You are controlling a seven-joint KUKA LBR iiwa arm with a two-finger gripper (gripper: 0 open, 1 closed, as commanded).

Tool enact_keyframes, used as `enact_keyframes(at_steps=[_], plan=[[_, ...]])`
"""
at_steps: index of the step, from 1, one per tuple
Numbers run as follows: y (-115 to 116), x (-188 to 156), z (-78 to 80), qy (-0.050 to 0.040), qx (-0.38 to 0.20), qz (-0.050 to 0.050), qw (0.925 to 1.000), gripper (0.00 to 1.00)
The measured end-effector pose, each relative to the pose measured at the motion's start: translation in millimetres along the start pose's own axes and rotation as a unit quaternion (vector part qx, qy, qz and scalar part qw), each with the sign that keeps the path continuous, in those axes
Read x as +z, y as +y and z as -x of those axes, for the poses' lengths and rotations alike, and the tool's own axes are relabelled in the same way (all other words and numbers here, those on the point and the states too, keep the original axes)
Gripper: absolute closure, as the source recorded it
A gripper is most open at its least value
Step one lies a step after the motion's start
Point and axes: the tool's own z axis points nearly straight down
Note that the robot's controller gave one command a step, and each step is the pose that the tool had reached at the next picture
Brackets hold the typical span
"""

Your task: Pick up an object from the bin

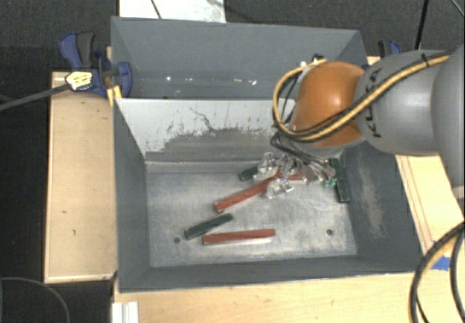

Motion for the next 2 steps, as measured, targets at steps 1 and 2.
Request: enact_keyframes(at_steps=[1, 2], plan=[[0.1, -1.3, -0.2, 0.0003, 0.000, 0.000, 1.0000, 1.00], [0.4, -8.4, -0.8, 0.0022, 0.000, 0.001, 1.0000, 1.00]])
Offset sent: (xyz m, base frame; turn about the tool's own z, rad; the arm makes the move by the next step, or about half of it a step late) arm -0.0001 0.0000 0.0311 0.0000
